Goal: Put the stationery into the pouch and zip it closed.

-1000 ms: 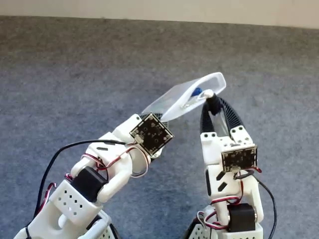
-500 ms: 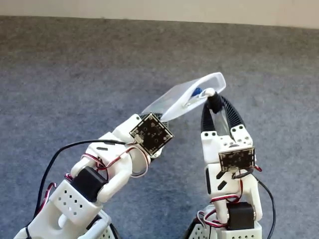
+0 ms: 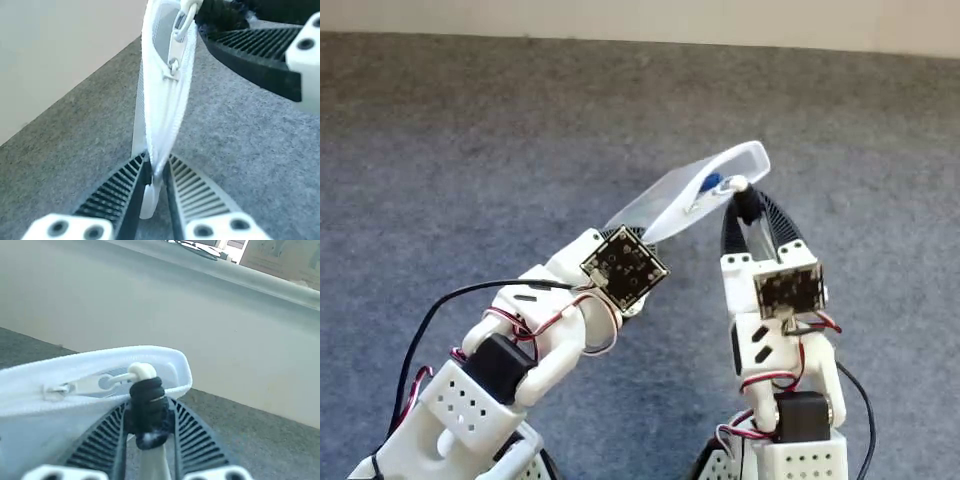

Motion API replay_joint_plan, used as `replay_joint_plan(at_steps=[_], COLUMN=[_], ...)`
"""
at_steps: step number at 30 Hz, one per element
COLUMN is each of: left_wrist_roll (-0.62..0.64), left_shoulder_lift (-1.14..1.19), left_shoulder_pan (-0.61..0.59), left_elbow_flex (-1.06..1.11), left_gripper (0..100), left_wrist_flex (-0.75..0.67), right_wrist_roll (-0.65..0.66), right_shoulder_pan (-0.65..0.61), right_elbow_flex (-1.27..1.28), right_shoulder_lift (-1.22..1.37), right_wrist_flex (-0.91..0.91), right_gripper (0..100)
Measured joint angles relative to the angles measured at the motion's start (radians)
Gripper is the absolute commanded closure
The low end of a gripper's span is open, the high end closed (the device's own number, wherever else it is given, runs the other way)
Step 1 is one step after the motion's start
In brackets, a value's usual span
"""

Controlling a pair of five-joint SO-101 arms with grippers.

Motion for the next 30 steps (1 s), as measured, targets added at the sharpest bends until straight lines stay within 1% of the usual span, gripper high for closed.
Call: replay_joint_plan(at_steps=[3,6,16,20,26,30], left_wrist_roll=[0.000,0.000,0.000,0.000,0.000,0.000], left_shoulder_lift=[0.002,0.003,0.002,0.002,0.000,0.000], left_shoulder_pan=[0.000,0.000,0.000,0.000,0.000,0.000], left_elbow_flex=[0.000,0.000,0.000,0.000,0.000,0.000], left_gripper=[100,100,100,100,100,100], left_wrist_flex=[0.000,0.000,0.000,0.000,0.000,0.000], right_wrist_roll=[-0.046,-0.061,-0.063,-0.063,-0.063,-0.063], right_shoulder_pan=[0.040,0.068,0.075,0.091,0.110,0.127], right_elbow_flex=[-0.048,-0.071,-0.078,-0.078,-0.078,-0.078], right_shoulder_lift=[0.091,0.130,0.141,0.147,0.152,0.210], right_wrist_flex=[0.000,-0.002,-0.002,-0.041,-0.051,-0.094], right_gripper=[99.5,99.5,99.5,99.5,99.5,99.5])
